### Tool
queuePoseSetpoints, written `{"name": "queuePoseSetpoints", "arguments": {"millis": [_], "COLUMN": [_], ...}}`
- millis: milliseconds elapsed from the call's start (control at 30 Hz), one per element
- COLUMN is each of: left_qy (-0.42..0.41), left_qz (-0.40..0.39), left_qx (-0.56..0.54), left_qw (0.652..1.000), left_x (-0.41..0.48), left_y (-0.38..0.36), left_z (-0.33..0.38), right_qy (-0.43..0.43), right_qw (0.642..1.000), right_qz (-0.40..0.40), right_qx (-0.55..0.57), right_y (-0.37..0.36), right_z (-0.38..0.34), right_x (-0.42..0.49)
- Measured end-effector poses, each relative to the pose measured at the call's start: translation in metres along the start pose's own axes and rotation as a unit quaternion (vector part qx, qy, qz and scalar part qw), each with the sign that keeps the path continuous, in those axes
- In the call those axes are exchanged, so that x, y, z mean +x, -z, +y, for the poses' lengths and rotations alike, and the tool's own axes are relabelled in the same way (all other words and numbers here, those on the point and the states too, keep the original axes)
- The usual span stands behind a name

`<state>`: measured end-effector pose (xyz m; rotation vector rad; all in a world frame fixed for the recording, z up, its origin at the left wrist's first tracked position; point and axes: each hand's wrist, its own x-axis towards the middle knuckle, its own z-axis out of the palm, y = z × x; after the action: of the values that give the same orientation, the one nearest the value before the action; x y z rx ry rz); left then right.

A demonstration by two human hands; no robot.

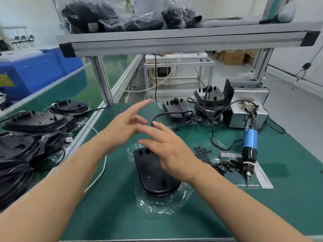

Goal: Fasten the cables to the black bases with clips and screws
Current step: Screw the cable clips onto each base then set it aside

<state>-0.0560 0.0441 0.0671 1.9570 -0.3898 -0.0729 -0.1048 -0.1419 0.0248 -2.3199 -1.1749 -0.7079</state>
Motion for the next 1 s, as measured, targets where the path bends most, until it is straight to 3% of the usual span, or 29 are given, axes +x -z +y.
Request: {"name": "queuePoseSetpoints", "arguments": {"millis": [67, 100, 200, 300, 367, 433, 500, 567, 700, 800, 933, 1000], "left_qy": [0.128, 0.171, 0.189, 0.116, 0.074, 0.040, 0.004, -0.022, -0.067, -0.112, -0.177, -0.135], "left_qz": [-0.082, -0.109, -0.145, -0.054, -0.015, -0.018, -0.037, -0.054, -0.070, -0.049, 0.019, 0.063], "left_qx": [-0.241, -0.266, -0.105, 0.095, 0.237, 0.398, 0.463, 0.458, 0.454, 0.437, 0.308, 0.144], "left_qw": [0.958, 0.942, 0.966, 0.987, 0.968, 0.916, 0.886, 0.887, 0.886, 0.891, 0.935, 0.978], "left_x": [0.024, 0.033, 0.052, 0.059, 0.055, 0.046, 0.039, 0.035, 0.033, 0.027, 0.018, 0.016], "left_y": [0.002, 0.001, -0.022, -0.043, -0.040, -0.033, -0.029, -0.031, -0.042, -0.044, -0.029, -0.015], "left_z": [0.011, 0.016, 0.026, 0.027, 0.021, 0.014, 0.009, 0.006, 0.011, 0.021, 0.015, 0.002], "right_qy": [0.018, 0.021, 0.029, -0.007, -0.103, -0.258, -0.428, -0.496, -0.378, -0.370, -0.353, -0.349], "right_qw": [1.000, 0.999, 0.998, 0.995, 0.973, 0.939, 0.871, 0.829, 0.858, 0.843, 0.814, 0.817], "right_qz": [-0.019, -0.027, -0.054, 0.065, 0.188, 0.224, 0.135, 0.042, -0.136, -0.210, -0.176, -0.149], "right_qx": [-0.014, -0.021, -0.001, 0.077, 0.085, -0.049, -0.201, -0.254, -0.321, -0.329, -0.426, -0.435], "right_y": [-0.006, -0.009, -0.013, -0.013, -0.001, 0.022, 0.050, 0.071, 0.060, 0.041, 0.030, 0.029], "right_z": [0.000, 0.000, -0.006, -0.007, 0.009, 0.050, 0.102, 0.144, 0.191, 0.211, 0.221, 0.220], "right_x": [-0.002, -0.002, -0.007, -0.024, -0.040, -0.054, -0.063, -0.065, -0.041, -0.021, -0.017, -0.013]}}
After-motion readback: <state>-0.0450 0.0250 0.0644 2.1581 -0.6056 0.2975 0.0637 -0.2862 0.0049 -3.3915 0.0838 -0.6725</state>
